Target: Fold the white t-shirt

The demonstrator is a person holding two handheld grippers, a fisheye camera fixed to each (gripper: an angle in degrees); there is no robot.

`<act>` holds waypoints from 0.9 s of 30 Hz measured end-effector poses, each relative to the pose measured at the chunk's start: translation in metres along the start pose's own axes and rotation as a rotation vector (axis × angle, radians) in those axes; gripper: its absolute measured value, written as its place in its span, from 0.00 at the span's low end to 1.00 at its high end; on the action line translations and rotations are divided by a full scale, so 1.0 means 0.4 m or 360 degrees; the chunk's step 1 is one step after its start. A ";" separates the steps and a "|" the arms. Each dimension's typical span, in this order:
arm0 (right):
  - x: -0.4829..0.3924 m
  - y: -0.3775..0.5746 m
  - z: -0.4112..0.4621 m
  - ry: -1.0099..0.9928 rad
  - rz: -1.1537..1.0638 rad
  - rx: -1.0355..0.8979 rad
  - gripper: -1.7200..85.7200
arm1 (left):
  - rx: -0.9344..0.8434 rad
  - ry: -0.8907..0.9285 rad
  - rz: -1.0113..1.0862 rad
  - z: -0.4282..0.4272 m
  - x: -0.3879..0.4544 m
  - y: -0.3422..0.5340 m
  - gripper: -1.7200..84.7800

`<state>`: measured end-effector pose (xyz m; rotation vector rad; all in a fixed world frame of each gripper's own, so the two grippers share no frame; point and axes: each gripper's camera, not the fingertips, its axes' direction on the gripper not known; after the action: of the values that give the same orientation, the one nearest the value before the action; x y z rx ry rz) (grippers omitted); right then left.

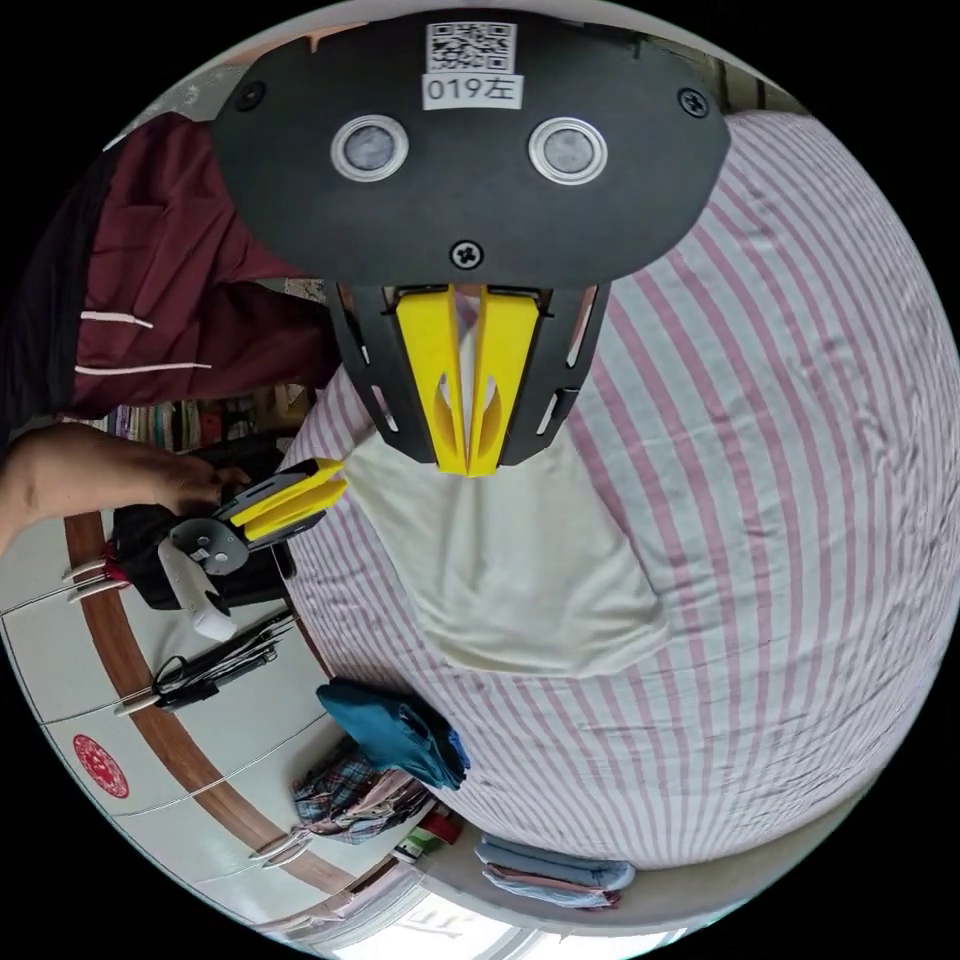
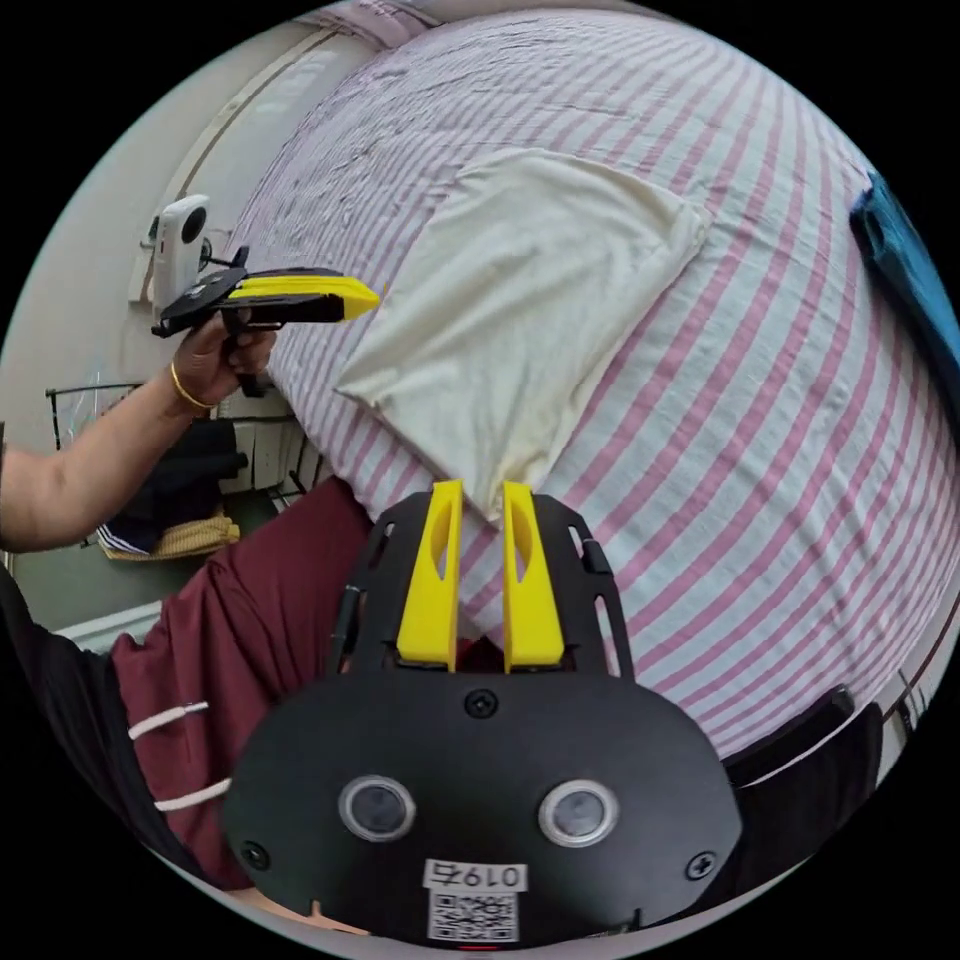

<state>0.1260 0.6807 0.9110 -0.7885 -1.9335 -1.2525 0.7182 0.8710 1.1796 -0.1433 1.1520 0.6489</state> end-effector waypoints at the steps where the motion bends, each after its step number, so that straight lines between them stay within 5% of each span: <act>1: -0.015 -0.001 0.007 0.0065 -0.0084 -0.0013 0.10 | 0.0000 0.0019 -0.0057 0.009 0.005 0.043 0.03; 12: -0.004 -0.040 0.056 0.0092 -0.0341 -0.0248 0.02 | -0.0140 0.0038 -0.0206 0.114 -0.032 0.149 0.03; 27: 0.099 -0.040 0.077 -0.0099 -0.0057 -0.0290 0.02 | -0.0277 0.0150 -0.0107 0.160 -0.101 0.149 0.03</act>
<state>0.0837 0.7085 0.9256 -0.8972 -1.9087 -1.4574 0.7269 0.9302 1.2550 -0.3619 1.1752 0.6883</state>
